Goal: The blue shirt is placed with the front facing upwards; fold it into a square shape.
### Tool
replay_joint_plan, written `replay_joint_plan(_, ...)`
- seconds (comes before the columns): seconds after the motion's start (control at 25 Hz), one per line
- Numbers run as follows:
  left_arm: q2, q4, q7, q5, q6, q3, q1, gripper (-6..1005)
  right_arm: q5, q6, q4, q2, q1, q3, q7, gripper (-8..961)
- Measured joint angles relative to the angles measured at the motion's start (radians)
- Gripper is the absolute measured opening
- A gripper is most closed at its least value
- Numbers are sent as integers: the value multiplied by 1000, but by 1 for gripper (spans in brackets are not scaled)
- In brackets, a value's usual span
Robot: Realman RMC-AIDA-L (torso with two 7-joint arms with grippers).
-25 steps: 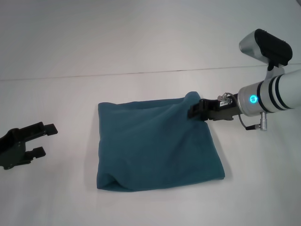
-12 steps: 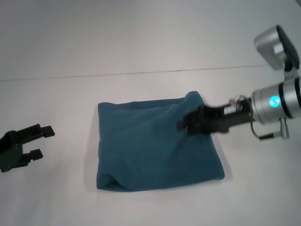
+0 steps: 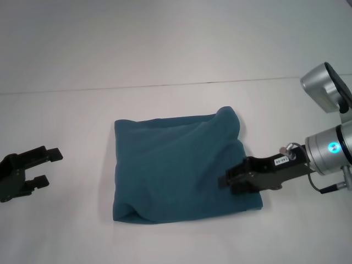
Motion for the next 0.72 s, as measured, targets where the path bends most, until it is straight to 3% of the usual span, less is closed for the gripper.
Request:
replay_joint_plan(0.28, 0, -1, 0, 0, -2, 0, 0, 946, -18, -16, -5, -19, -21, 0, 12, 480)
replay_joint_plan(0.72, 0, -1, 3, -9, 6, 2, -2, 944, -52, -67, -40, -27, -30, 33, 24, 494)
